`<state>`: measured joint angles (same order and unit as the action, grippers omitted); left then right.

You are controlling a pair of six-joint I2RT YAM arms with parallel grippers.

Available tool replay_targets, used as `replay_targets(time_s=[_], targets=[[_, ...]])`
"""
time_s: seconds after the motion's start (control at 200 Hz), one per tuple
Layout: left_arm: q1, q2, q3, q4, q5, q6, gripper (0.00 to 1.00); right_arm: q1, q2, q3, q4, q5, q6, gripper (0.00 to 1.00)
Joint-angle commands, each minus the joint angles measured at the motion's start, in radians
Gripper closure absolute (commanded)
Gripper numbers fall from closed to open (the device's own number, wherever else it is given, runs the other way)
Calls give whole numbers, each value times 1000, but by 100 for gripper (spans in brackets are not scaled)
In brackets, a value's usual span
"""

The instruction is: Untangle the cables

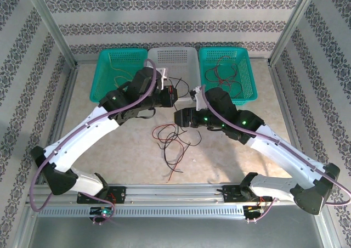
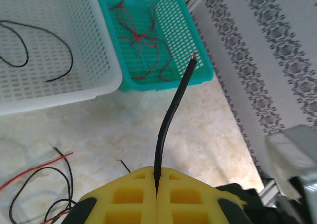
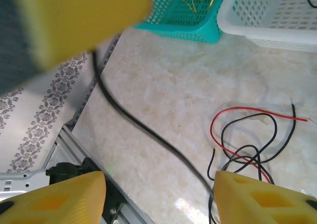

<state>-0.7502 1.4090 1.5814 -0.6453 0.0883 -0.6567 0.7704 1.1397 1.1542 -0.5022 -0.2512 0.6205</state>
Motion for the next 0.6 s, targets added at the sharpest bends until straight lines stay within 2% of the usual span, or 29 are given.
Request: replay_targets(time_s=[0.0,0.21,0.285,0.34,0.45,0.57,0.595], targets=[[17,-30,32,-15,41,35,100,8,-8,23,-6,36,-22,43],[22,-24,81,-17,112,54,100,7,23,58,-2,39,-37,45],[27,-22,94,-18,121,60,100,8,32,70,0,42,-43,52],[36,-22,101,-23,122,64,100,7,37,77,2,45,-47,64],[53,-27,103,-39,94,71,100,8,46,95,4,43,-55,80],[73,-28,98,-31,78,67,100,7,55,124,10,37,-66,89],[76,-29,96,-24,73,66,96,7,55,131,12,36,-68,90]])
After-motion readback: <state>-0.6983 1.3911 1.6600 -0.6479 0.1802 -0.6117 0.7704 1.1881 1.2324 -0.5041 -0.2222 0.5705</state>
